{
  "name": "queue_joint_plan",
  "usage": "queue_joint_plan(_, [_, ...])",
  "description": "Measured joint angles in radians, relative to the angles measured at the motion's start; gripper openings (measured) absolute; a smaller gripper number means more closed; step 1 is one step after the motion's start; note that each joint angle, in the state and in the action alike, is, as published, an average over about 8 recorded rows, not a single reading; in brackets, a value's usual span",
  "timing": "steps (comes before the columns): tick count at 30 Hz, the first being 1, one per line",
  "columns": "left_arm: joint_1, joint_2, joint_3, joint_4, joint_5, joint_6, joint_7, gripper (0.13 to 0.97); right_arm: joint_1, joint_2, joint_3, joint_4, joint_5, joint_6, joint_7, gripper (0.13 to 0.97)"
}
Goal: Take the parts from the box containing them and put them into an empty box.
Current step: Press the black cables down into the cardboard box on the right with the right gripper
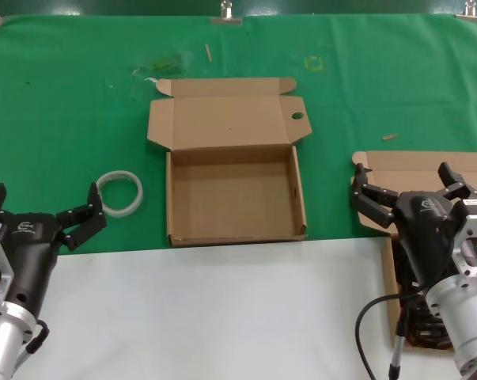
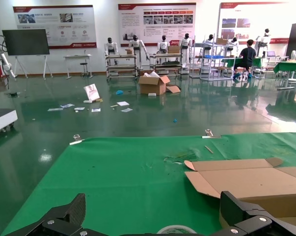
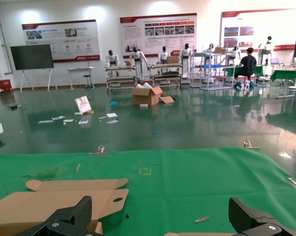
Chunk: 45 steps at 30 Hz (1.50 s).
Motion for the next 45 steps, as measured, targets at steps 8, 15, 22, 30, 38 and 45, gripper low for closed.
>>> queue_joint_plan(8, [0.0,0.0,0.0,0.0,0.0,0.0,0.0,0.966,0.0,0.0,0.0,0.0,0.0,0.0,0.0,0.966])
queue_joint_plan(15, [0.0,0.0,0.0,0.0,0.0,0.0,0.0,0.966,0.0,0.0,0.0,0.0,0.0,0.0,0.0,0.966])
queue_joint_plan(22, [0.0,0.0,0.0,0.0,0.0,0.0,0.0,0.966,0.0,0.0,0.0,0.0,0.0,0.0,0.0,0.966])
queue_joint_plan(30, [0.0,0.0,0.0,0.0,0.0,0.0,0.0,0.966,0.0,0.0,-0.001,0.0,0.001,0.001,0.0,0.966])
queue_joint_plan(38, [0.0,0.0,0.0,0.0,0.0,0.0,0.0,0.966,-0.038,-0.002,-0.076,0.041,0.079,0.101,-0.057,0.966])
queue_joint_plan(45, [0.0,0.0,0.0,0.0,0.0,0.0,0.0,0.966,-0.119,-0.004,-0.171,0.128,0.268,0.354,-0.304,0.966])
